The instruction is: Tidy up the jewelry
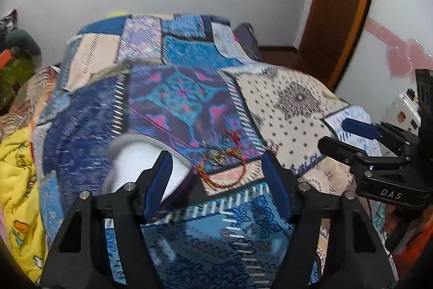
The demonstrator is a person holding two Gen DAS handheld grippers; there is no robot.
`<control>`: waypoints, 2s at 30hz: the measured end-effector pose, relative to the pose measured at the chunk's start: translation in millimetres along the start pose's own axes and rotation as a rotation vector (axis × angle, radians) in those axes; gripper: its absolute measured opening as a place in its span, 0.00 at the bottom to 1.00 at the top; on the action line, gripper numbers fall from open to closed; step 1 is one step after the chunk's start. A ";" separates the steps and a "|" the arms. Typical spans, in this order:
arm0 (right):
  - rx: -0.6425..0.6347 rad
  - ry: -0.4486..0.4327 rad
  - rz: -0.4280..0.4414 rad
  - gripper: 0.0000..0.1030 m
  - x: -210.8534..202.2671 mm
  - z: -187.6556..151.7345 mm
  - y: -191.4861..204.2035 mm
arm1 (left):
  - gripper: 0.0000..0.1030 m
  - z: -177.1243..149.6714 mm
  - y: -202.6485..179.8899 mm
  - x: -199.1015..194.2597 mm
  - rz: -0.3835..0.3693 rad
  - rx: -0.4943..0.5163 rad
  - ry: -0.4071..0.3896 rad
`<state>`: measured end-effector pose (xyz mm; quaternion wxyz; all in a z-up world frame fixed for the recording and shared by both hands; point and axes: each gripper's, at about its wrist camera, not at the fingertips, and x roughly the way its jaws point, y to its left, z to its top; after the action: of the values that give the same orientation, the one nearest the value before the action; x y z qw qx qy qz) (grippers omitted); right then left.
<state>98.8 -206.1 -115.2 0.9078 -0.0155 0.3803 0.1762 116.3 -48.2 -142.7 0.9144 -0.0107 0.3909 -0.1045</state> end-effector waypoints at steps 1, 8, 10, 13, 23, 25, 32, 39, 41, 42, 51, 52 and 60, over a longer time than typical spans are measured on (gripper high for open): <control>-0.002 0.006 0.007 0.64 1.9 -0.8 -1.0 | 0.61 -0.4 -1.9 4.8 -0.014 0.007 0.015; 0.005 0.051 0.079 0.50 17.0 -3.2 -9.3 | 0.36 -0.8 -7.8 34.5 -0.093 0.014 0.113; 0.007 0.060 0.096 0.49 21.5 -2.9 -11.6 | 0.33 -0.6 -9.5 44.5 -0.109 0.016 0.142; 0.002 0.076 0.105 0.49 28.7 -2.8 -13.2 | 0.28 -0.8 -11.3 57.4 -0.120 0.022 0.184; -0.023 0.152 0.182 0.39 63.1 2.6 -12.4 | 0.17 -6.5 -14.8 88.7 -0.113 0.067 0.269; -0.046 0.153 0.177 0.38 65.8 3.5 -8.5 | 0.11 -7.1 -13.2 91.7 -0.116 0.067 0.268; -0.119 0.195 0.148 0.28 82.7 4.8 2.9 | 0.02 -7.3 -9.4 93.9 -0.129 0.056 0.264; -0.154 0.245 0.179 0.14 89.4 2.4 5.6 | 0.01 -2.1 -3.2 84.6 -0.151 0.000 0.238; -0.140 0.242 0.185 0.14 87.9 3.3 3.6 | 0.01 1.1 -1.3 77.5 -0.160 -0.015 0.220; -0.127 0.235 0.189 0.14 84.5 3.9 1.2 | 0.01 2.7 -0.6 74.0 -0.160 -0.017 0.212; -0.071 0.190 0.209 0.14 61.8 11.2 6.1 | 0.01 15.6 2.6 39.3 -0.163 -0.028 0.126; -0.069 0.183 0.211 0.14 58.9 12.4 6.8 | 0.01 17.1 3.5 35.8 -0.167 -0.033 0.117; -0.065 0.133 0.215 0.14 38.1 23.8 17.3 | 0.01 22.7 19.6 12.3 -0.189 -0.089 0.068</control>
<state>134.1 -174.3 -123.0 0.8556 -0.0158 0.4331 0.2831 144.4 -32.9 -137.7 0.8852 -0.0846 0.4235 -0.1729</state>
